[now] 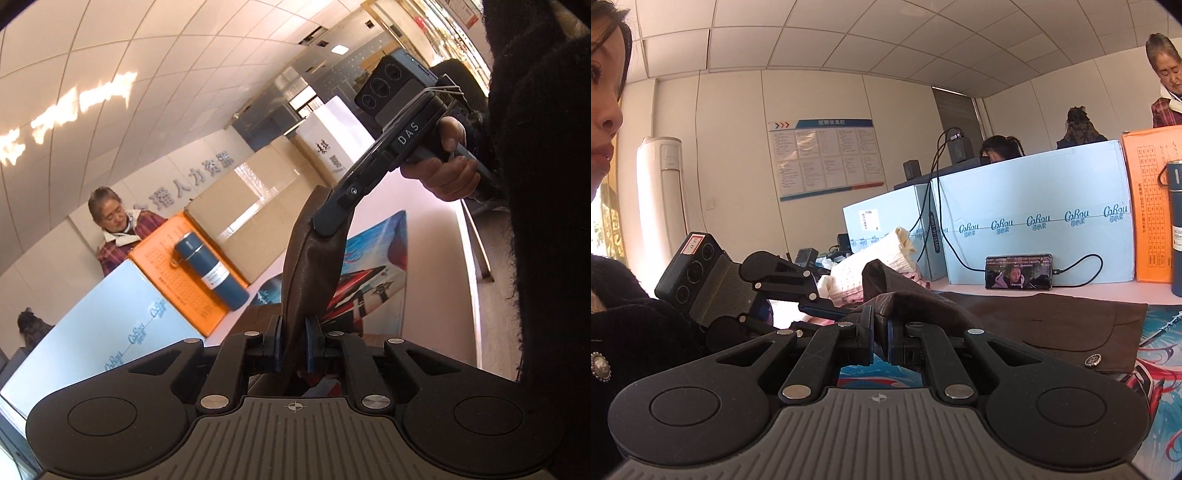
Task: Fold clothes
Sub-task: 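Grasp the jacket edge with the left gripper and lift it while the right gripper pinches the jacket, then lower the jacket flat onto the mat and open both grippers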
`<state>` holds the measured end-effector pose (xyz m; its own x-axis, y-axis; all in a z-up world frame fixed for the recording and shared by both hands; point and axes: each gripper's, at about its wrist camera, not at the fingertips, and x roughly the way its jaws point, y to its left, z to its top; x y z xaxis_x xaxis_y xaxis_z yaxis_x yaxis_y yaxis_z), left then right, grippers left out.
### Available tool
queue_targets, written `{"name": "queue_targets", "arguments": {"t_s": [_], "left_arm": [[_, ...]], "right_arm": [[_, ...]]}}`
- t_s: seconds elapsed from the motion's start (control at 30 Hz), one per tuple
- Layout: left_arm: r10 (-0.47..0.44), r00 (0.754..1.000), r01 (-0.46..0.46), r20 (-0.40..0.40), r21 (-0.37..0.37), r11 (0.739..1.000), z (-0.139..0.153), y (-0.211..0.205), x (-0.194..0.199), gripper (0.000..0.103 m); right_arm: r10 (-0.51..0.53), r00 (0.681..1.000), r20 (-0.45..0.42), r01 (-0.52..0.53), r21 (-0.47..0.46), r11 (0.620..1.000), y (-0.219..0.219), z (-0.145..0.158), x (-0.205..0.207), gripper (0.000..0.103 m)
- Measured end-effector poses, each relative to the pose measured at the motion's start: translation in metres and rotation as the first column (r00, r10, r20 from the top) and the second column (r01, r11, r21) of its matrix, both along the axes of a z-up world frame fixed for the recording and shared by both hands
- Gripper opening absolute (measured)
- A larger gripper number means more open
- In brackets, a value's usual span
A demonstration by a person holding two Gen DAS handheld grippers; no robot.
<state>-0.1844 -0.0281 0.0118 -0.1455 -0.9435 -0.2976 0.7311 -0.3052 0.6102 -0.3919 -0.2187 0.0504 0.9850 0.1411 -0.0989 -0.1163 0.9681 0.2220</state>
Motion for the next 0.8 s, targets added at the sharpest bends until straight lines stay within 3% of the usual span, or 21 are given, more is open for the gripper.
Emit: {"name": "queue_targets", "arguments": {"t_s": [0.23, 0.33, 0.37, 0.43, 0.53, 0.57, 0.6, 0.67, 0.73, 0.8], "left_arm": [[-0.005, 0.996, 0.004, -0.088, -0.009, 1.0, 0.006, 0.01, 0.003, 0.021], [0.055, 0.989, -0.056, -0.138, -0.002, 0.998, 0.009, 0.012, 0.018, 0.047], [0.081, 0.984, -0.082, -0.158, -0.002, 0.997, 0.01, 0.013, 0.025, 0.061], [0.14, 0.97, -0.143, -0.197, 0.0, 0.99, 0.011, 0.016, 0.041, 0.067], [0.278, 0.932, -0.287, -0.234, -0.003, 0.958, 0.011, 0.014, 0.068, 0.074], [0.327, 0.912, -0.338, -0.248, -0.003, 0.941, 0.011, 0.014, 0.078, 0.077], [0.387, 0.88, -0.403, -0.275, -0.003, 0.915, 0.012, 0.012, 0.092, 0.078], [0.48, 0.811, -0.51, -0.333, -0.001, 0.86, 0.015, 0.003, 0.121, 0.086], [0.568, 0.707, -0.615, -0.422, 0.028, 0.788, 0.018, -0.003, 0.152, 0.095], [0.633, 0.582, -0.692, -0.51, 0.098, 0.715, 0.021, -0.009, 0.184, 0.096]], "right_arm": [[-0.064, 0.998, -0.007, 0.065, 0.07, 0.995, 0.003, -0.019, -0.033, 0.006], [-0.072, 0.997, -0.033, 0.074, 0.085, 0.994, 0.003, -0.027, -0.04, 0.013], [-0.077, 0.996, -0.042, 0.08, 0.082, 0.993, 0.004, -0.029, -0.044, 0.024], [-0.121, 0.991, -0.064, 0.125, 0.061, 0.99, 0.005, -0.03, -0.054, 0.062], [-0.222, 0.973, -0.06, 0.226, 0.074, 0.971, -0.006, -0.031, -0.071, 0.067], [-0.257, 0.965, -0.056, 0.261, 0.089, 0.961, -0.013, -0.031, -0.072, 0.071], [-0.291, 0.955, -0.053, 0.295, 0.103, 0.95, -0.019, -0.031, -0.072, 0.077], [-0.334, 0.94, -0.07, 0.34, 0.136, 0.93, -0.032, -0.031, -0.066, 0.078], [-0.378, 0.92, -0.108, 0.391, 0.154, 0.907, -0.047, -0.033, -0.049, 0.079], [-0.408, 0.898, -0.163, 0.432, 0.169, 0.886, -0.061, -0.034, -0.028, 0.079]]}}
